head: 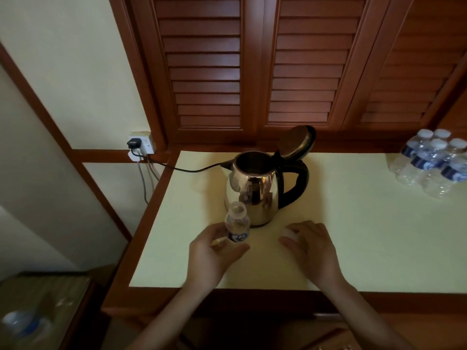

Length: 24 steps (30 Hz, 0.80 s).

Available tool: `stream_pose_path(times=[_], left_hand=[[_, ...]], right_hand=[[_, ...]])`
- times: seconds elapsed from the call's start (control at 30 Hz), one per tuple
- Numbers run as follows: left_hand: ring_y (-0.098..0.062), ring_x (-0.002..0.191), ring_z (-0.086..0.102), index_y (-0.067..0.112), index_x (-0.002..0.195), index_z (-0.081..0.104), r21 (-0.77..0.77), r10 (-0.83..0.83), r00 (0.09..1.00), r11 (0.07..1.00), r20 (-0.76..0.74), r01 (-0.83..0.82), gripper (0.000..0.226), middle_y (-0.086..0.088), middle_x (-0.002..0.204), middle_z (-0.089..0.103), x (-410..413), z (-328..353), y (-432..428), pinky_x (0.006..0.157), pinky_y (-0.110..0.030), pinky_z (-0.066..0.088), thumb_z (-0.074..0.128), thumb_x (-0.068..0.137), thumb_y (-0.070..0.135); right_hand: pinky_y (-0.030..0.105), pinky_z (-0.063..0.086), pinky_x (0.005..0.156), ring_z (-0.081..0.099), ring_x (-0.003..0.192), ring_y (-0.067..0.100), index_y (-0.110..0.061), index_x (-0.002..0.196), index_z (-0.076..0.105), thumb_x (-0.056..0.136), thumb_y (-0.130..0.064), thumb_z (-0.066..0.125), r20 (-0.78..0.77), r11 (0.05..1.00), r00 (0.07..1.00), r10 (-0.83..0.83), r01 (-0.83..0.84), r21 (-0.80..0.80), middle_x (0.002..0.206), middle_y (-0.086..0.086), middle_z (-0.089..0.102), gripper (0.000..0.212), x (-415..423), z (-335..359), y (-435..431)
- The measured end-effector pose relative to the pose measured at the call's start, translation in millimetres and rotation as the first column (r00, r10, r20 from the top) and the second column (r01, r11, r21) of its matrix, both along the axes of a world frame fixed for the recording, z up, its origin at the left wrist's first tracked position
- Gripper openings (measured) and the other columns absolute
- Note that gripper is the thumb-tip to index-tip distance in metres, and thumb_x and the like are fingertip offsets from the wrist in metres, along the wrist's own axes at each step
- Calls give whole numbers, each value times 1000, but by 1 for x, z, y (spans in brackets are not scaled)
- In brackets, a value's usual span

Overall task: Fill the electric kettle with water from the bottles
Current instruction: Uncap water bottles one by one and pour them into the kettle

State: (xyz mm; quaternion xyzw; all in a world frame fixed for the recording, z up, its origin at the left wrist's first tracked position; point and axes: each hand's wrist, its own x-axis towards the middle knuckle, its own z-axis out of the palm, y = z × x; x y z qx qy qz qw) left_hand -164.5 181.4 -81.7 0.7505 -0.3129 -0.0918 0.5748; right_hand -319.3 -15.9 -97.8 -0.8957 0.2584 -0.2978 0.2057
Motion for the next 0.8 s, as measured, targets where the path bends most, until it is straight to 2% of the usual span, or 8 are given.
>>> stream_pose_path(times=[0.1, 0.3, 0.4, 0.5, 0.6, 0.7, 0.77, 0.8], left_hand=[[-2, 99, 69, 22, 112, 72, 5, -16, 1000, 1000, 21, 16, 48, 14, 103, 74, 1, -2, 0, 87, -23, 59, 92, 69, 33], [1, 98, 70, 24, 115, 72, 22, -50, 999, 999, 15, 50, 46, 14, 105, 76, 0, 0, 0, 87, -22, 56, 90, 73, 29], [4, 98, 69, 22, 117, 72, 29, -55, 998, 998, 14, 55, 47, 14, 105, 76, -1, 1, 1, 86, -18, 55, 90, 74, 27], [3, 100, 68, 23, 121, 71, 41, -71, 997, 997, 8, 71, 49, 14, 109, 75, 0, 2, 3, 86, -17, 54, 88, 76, 30], [1, 102, 67, 23, 125, 70, 53, -87, 996, 995, 5, 87, 51, 14, 113, 73, 1, 1, 3, 88, -16, 53, 87, 77, 32], [2, 104, 66, 24, 126, 69, 66, -112, 994, 992, -8, 112, 51, 14, 114, 73, 2, 0, 3, 89, -15, 53, 86, 78, 33], [3, 103, 66, 26, 125, 69, 64, -124, 992, 990, -16, 124, 50, 15, 112, 73, 3, -1, 3, 88, -14, 52, 86, 78, 32], [3, 102, 66, 26, 124, 69, 64, -127, 992, 990, -17, 128, 50, 15, 112, 74, 3, -1, 3, 88, -14, 52, 86, 77, 32]], right_hand=[[17, 40, 78, 53, 91, 10, -30, 103, 68, 85, -52, 63, 49, 986, 999, 20, -28, 167, 97, -19, 61, 28, 7, 27, 14], [16, 36, 90, 47, 106, 3, -29, 122, 66, 91, -46, 59, 161, 965, 956, 247, -258, 52, 111, -17, 60, 36, 44, 102, 43], [24, 35, 94, 45, 110, 6, -25, 124, 66, 93, -44, 53, -2, 922, 923, 386, -386, -42, 118, -10, 64, 39, 58, 116, 48], [31, 40, 98, 48, 116, 10, -28, 126, 66, 93, -39, 56, -112, 892, 886, 449, -452, -5, 122, -10, 64, 36, 64, 123, 47], [22, 40, 101, 47, 123, 4, -34, 125, 65, 95, -25, 61, -174, 868, 850, 496, -486, 101, 129, -14, 60, 32, 62, 135, 46], [3, 40, 90, 45, 125, -1, -34, 126, 64, 96, -10, 59, -239, 834, 801, 548, -504, 223, 134, -14, 57, 38, 60, 148, 45], [2, 41, 87, 47, 123, 0, -30, 128, 64, 96, -7, 58, -263, 825, 783, 563, -512, 241, 132, -12, 58, 40, 61, 154, 46], [8, 43, 88, 48, 120, 2, -28, 129, 63, 96, -11, 59, -297, 842, 788, 540, -504, 194, 130, -11, 58, 37, 63, 155, 47]])
